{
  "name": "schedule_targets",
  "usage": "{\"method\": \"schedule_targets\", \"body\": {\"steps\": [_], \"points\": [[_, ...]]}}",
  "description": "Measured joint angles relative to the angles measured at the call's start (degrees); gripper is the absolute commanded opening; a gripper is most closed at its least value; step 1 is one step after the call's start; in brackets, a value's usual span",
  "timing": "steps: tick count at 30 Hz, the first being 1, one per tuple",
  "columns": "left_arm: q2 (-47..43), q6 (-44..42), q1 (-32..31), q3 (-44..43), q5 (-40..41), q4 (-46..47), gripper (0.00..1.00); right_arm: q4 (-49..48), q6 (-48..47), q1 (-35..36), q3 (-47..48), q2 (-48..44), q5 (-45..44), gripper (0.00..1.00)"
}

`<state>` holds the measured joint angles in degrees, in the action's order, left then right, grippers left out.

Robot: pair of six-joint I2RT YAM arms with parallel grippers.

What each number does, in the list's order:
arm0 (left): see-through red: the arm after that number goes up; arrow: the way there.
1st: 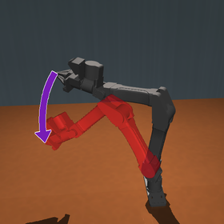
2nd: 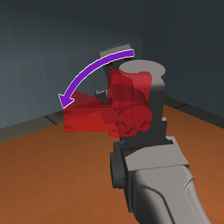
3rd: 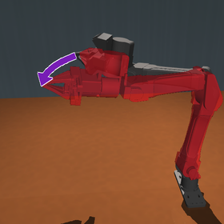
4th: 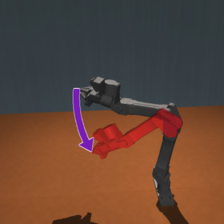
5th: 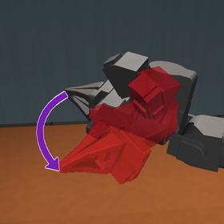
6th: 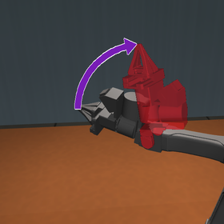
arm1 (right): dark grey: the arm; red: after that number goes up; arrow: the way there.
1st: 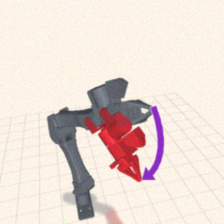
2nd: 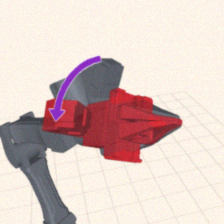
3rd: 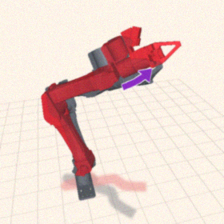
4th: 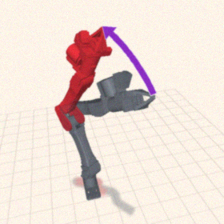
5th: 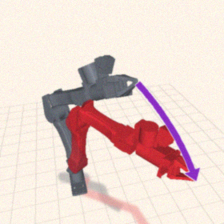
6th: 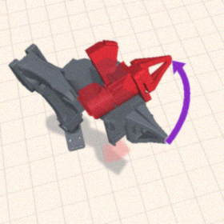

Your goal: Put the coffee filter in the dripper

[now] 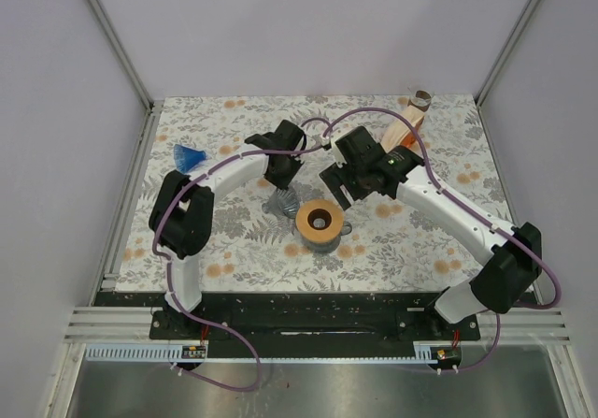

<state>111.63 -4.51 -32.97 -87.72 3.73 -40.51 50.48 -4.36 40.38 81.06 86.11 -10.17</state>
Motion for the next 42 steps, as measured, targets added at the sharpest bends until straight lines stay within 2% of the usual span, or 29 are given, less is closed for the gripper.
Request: {"method": "schedule_targets", "body": {"steps": [7,11,17,23,29,36,42], "points": [[-0.2,-0.8,0.6,-0.5,-0.8,-2.6,0.00,-0.1,0.5,0.0,-0.1,-0.5,-1.2,0.89],[-1.6,-0.2,3.3,-2.7,-4.2,-5.4,0.00,-0.8,1.1,0.0,-0.1,-1.2,-0.2,0.89],[-10.6,3.4,8.7,-9.1,-11.2,-5.6,0.00,-1.4,3.5,0.0,2.7,-1.4,5.6,0.86],[-20.9,9.5,8.1,-9.7,-22.9,-2.1,0.00,-3.9,8.8,0.0,8.1,-1.6,13.6,0.81],[-22.3,12.0,7.8,-5.9,-32.5,1.7,0.00,-4.6,13.7,0.0,8.4,-1.9,17.4,0.78],[-22.2,13.0,8.1,0.4,-37.9,3.5,0.00,-3.7,15.2,0.0,8.7,-2.6,20.6,0.79],[-22.2,14.7,6.8,4.9,-42.2,8.4,0.00,-2.8,16.5,0.0,8.7,-3.0,18.2,0.67]]}}
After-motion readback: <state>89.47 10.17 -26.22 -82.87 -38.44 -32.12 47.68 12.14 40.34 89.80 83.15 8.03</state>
